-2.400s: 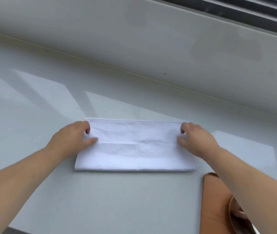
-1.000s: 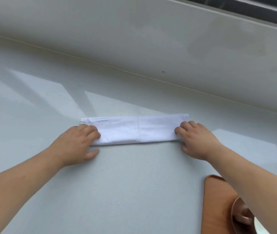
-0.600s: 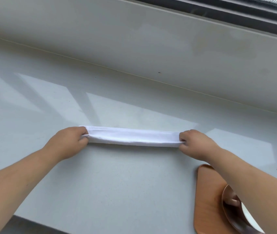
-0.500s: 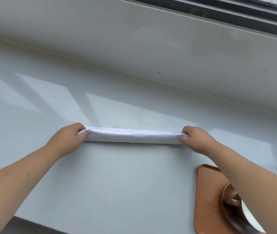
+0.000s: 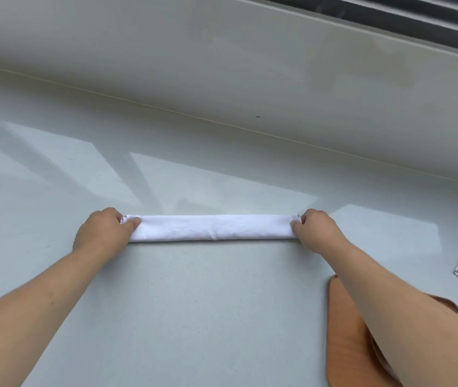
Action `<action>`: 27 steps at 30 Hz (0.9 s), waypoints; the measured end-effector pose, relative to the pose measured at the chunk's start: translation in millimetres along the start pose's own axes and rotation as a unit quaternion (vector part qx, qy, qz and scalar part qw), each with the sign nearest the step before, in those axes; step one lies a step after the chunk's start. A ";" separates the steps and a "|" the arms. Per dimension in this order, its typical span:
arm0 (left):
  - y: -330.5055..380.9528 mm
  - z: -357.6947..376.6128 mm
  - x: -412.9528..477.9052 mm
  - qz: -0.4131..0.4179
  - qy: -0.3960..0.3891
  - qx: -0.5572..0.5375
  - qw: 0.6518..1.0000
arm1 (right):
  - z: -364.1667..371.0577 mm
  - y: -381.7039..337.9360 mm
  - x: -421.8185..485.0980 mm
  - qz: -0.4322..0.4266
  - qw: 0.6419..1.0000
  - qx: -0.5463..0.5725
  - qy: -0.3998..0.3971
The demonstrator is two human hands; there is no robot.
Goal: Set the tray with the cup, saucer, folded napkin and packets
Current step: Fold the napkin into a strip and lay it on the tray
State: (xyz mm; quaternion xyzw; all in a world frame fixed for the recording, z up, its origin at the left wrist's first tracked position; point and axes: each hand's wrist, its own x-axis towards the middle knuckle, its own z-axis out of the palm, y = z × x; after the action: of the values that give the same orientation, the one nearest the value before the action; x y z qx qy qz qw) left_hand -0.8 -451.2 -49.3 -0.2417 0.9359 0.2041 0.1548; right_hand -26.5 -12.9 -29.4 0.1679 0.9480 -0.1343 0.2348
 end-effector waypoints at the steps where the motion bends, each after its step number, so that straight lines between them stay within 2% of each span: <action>1: 1.8 -1.7 0.2 -0.013 -0.003 -0.014 1.000 | -0.2 -0.4 -2.5 0.005 1.000 0.019 -0.002; 3: 6.6 -6.8 -1.2 -0.044 0.001 -0.101 0.994 | -1.5 1.6 -7.6 0.011 0.995 0.096 -0.001; 5: 18.0 -14.8 -8.6 -0.052 0.029 -0.228 0.972 | -4.9 4.8 -15.7 0.025 0.975 0.220 -0.004; 7: 40.6 -27.0 -23.5 -0.008 0.091 -0.304 0.948 | -7.1 7.0 -26.5 0.049 0.932 0.359 -0.022; 9: 73.6 -41.2 -45.0 0.067 0.147 -0.335 0.928 | -4.9 10.0 -34.4 0.057 0.906 0.419 -0.033; 11: 111.6 -47.9 -69.2 0.148 0.159 -0.330 0.919 | -0.5 12.0 -40.4 0.061 0.882 0.466 -0.039; 14: 168.7 -32.7 -103.3 0.240 0.120 -0.273 0.924 | 3.9 11.9 -48.6 0.089 0.839 0.536 -0.032; 17: 217.0 5.6 -130.2 0.300 0.062 -0.214 0.928 | 3.2 13.0 -53.4 0.122 0.825 0.552 -0.024; 18: 228.1 19.5 -135.9 0.306 0.038 -0.204 0.929 | 3.4 12.9 -52.9 0.130 0.808 0.574 -0.029; 20: 246.6 47.7 -145.5 0.308 -0.004 -0.185 0.933 | 2.7 16.5 -50.7 0.142 0.753 0.641 -0.048; 22: 258.2 72.3 -152.2 0.310 -0.035 -0.164 0.936 | -1.1 20.9 -49.3 0.131 0.696 0.701 -0.088; 23: 262.3 82.8 -154.8 0.309 -0.045 -0.158 0.937 | -4.1 23.4 -49.1 0.114 0.679 0.716 -0.114; 27: 266.1 107.5 -161.7 0.286 -0.079 -0.180 0.938 | -14.6 37.8 -49.8 0.043 0.656 0.728 -0.196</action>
State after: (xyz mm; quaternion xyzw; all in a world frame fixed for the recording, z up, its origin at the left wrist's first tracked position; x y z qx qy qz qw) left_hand 17.6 -126.3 1.9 0.0289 0.8979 0.4233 0.1174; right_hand 23.6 13.6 0.8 0.2955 0.4708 -0.8007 0.2234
